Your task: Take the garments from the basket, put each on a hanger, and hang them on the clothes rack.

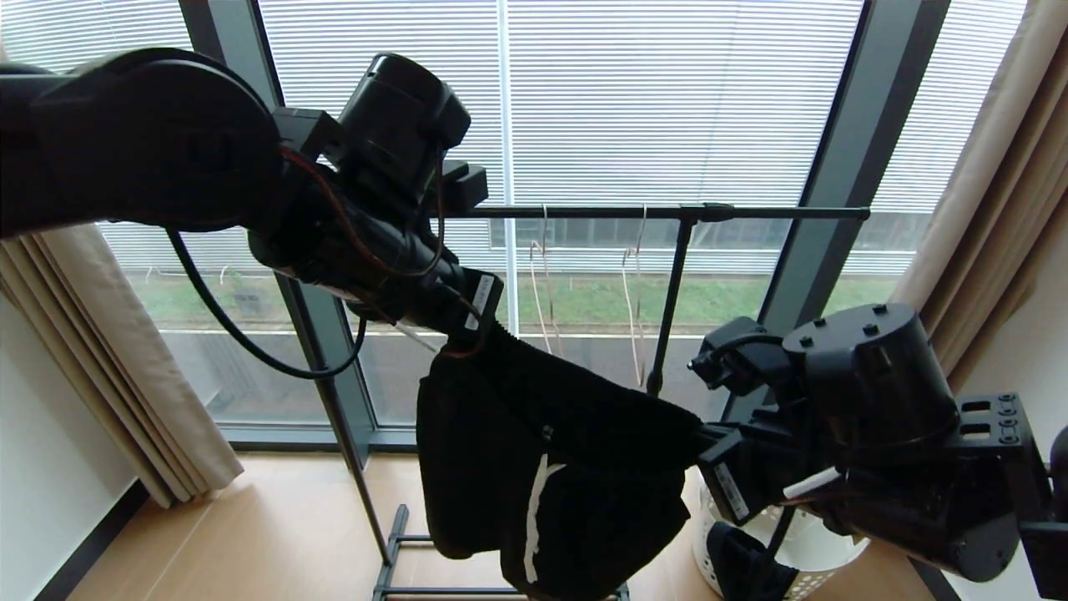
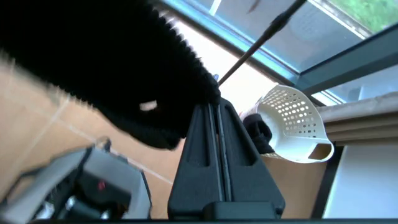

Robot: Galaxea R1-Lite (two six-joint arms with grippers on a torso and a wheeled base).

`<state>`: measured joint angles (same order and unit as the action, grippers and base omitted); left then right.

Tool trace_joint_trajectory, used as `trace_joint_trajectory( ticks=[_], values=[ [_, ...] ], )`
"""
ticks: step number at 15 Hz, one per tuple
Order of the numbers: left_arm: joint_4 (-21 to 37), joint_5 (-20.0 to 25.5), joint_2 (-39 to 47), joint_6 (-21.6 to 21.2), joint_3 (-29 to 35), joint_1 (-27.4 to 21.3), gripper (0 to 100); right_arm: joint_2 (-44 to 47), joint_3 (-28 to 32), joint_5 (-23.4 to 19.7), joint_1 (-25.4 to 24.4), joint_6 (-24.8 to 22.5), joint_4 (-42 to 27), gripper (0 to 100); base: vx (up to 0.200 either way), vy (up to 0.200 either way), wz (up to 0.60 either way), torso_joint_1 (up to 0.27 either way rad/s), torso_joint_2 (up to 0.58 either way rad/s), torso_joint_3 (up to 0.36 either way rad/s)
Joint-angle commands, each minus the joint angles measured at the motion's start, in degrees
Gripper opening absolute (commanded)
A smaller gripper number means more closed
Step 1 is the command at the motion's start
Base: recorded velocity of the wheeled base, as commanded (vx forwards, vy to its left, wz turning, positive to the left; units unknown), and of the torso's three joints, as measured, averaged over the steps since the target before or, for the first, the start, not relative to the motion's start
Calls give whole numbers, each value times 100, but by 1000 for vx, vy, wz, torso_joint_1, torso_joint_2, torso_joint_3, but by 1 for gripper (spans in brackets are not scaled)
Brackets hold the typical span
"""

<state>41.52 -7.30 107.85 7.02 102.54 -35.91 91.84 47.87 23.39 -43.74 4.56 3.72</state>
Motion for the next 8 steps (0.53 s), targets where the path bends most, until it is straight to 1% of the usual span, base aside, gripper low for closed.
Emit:
trace_joint_trajectory(
  ticks=[1,3,4,7,8],
  values=[
    [23,1,-467,-61,-594,-21,0,281,425,7,111,115,-11,0,0,0,0,0,0,0],
    [-30,18,-792,-113,-1368,-214,0,782,970,86,15,476,-29,0,0,0,0,0,0,0],
    [-197,27,-994,-87,-1913,-408,0,1116,1339,350,-196,651,-29,0,0,0,0,0,0,0],
    [-742,53,-1240,-61,-2853,-856,0,1846,2174,412,-205,766,-3,0,0,0,0,0,0,0],
    [-856,53,-1258,-52,-3029,-997,0,2039,2411,403,-205,766,15,0,0,0,0,0,0,0]
  ],
)
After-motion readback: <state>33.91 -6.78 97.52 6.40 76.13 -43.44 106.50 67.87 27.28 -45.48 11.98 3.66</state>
